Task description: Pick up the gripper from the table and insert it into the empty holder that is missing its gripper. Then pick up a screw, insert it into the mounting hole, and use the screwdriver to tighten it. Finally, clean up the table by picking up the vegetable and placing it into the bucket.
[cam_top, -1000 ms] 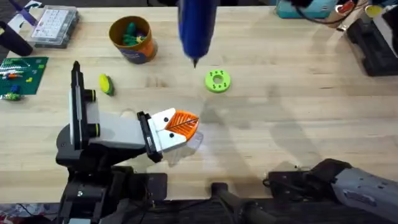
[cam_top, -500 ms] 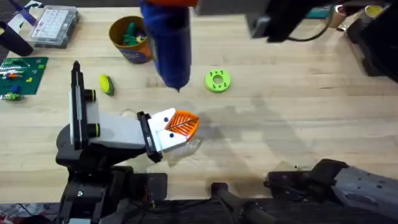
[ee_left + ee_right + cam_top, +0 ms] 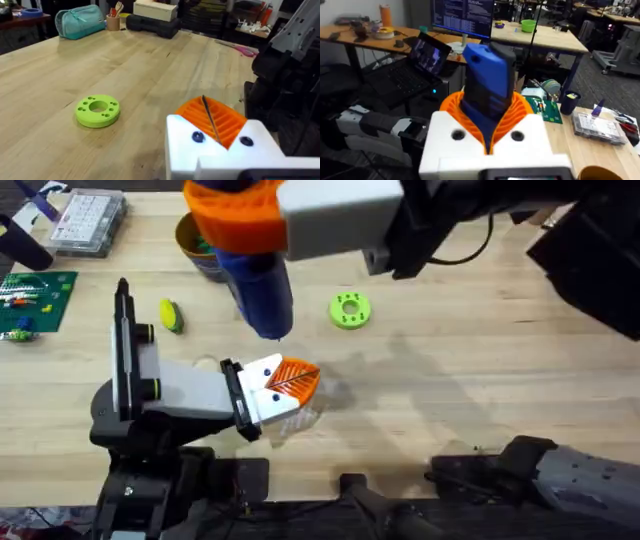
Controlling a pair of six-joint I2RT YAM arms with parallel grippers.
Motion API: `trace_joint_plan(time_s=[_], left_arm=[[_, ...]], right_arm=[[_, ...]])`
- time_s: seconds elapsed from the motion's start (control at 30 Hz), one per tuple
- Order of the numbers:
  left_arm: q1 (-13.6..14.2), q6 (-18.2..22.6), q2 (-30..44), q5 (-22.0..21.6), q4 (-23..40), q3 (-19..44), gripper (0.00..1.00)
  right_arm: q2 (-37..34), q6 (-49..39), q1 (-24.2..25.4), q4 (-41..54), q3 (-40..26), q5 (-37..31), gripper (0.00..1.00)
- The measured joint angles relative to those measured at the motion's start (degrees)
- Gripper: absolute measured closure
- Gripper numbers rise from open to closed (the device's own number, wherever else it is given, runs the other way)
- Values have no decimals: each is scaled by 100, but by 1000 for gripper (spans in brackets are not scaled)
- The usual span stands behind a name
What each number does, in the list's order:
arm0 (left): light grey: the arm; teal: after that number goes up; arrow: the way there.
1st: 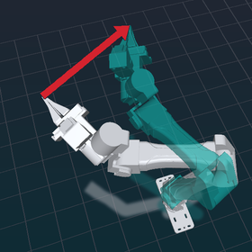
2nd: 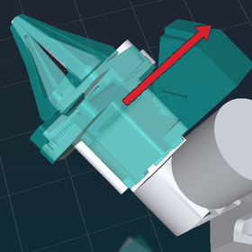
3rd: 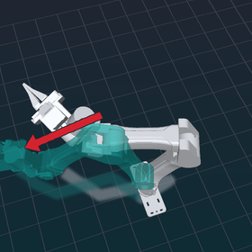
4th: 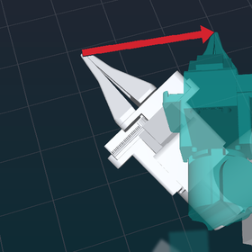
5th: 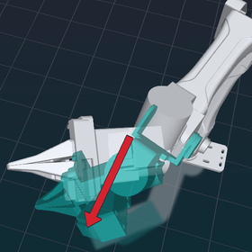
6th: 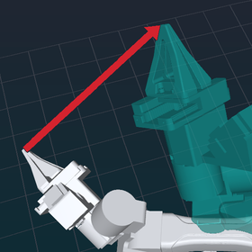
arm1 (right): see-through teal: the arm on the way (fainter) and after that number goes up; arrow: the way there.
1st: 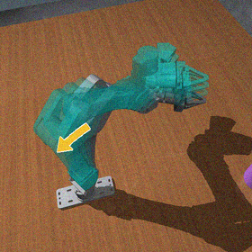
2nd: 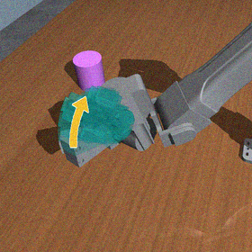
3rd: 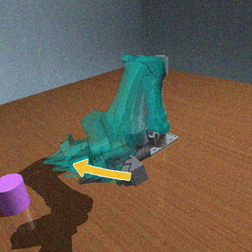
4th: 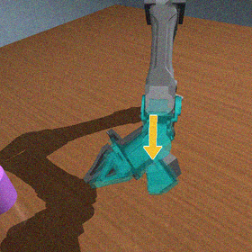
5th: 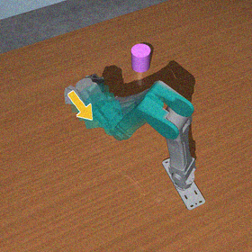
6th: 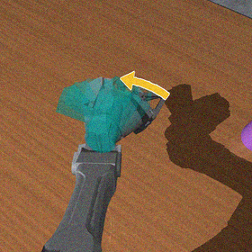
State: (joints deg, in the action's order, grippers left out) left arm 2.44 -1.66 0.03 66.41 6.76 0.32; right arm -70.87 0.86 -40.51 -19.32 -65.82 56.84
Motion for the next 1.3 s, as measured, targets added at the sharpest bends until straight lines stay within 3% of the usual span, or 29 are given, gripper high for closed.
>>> trace_joint_plan(time_s=[0.47, 1.3], left_arm=[[0, 1, 0, 0, 0, 0, 996], [0, 1, 0, 0, 0, 0, 996]], right_arm=[[-2, -37, -60, -742, 601, 7, 975], [-32, -48, -358, -762, 631, 10, 975]])
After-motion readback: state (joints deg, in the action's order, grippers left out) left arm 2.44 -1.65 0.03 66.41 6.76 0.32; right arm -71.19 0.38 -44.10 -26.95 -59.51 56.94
